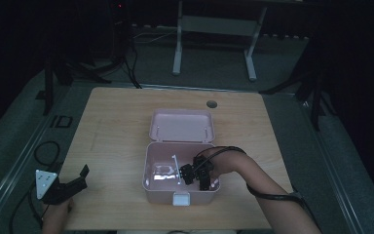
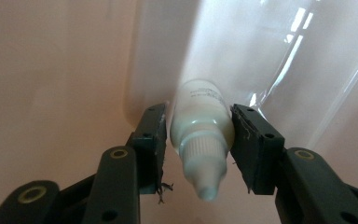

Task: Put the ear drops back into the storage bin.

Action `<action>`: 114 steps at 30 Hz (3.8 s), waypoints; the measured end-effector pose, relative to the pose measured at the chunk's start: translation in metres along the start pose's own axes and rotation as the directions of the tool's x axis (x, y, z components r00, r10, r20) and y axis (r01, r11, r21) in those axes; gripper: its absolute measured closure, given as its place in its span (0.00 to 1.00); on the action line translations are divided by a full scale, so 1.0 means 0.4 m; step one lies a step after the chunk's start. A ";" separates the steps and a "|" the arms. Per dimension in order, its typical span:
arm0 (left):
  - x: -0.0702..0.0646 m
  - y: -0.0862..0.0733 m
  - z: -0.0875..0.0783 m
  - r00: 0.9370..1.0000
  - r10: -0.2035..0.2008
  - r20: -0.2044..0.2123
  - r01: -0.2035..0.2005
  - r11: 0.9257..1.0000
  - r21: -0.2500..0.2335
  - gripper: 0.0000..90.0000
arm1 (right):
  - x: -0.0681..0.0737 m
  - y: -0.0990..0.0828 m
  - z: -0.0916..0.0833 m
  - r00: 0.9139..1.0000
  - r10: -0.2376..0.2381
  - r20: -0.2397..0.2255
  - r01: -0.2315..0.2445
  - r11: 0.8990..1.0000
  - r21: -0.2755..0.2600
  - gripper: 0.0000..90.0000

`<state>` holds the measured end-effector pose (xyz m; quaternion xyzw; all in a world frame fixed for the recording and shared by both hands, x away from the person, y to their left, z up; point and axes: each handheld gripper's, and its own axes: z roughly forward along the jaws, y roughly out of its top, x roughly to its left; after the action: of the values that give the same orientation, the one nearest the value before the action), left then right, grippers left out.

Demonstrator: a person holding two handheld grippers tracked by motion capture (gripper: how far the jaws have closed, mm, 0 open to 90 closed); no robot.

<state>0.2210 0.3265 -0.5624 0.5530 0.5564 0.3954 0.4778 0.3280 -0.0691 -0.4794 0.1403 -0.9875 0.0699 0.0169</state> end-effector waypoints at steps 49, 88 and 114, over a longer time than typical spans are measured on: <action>0.000 0.000 0.000 1.000 -0.001 -0.003 0.001 1.000 0.001 0.00 | 0.035 -0.353 -0.122 0.922 0.374 0.099 -0.312 0.870 -0.383 0.15; -0.001 0.000 0.000 1.000 0.000 -0.005 0.000 1.000 0.000 0.01 | 0.110 -0.532 0.210 0.541 0.835 0.100 -0.477 0.403 -0.781 0.15; 0.000 0.000 0.001 1.000 -0.004 -0.004 0.004 1.000 0.002 0.01 | 0.156 -0.598 0.267 0.111 0.993 -0.037 -0.466 0.019 -0.885 0.15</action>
<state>0.2212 0.3264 -0.5624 0.5516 0.5588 0.3951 0.4767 0.3336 -0.3291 -0.5501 -0.4654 -0.7377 -0.3840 -0.3030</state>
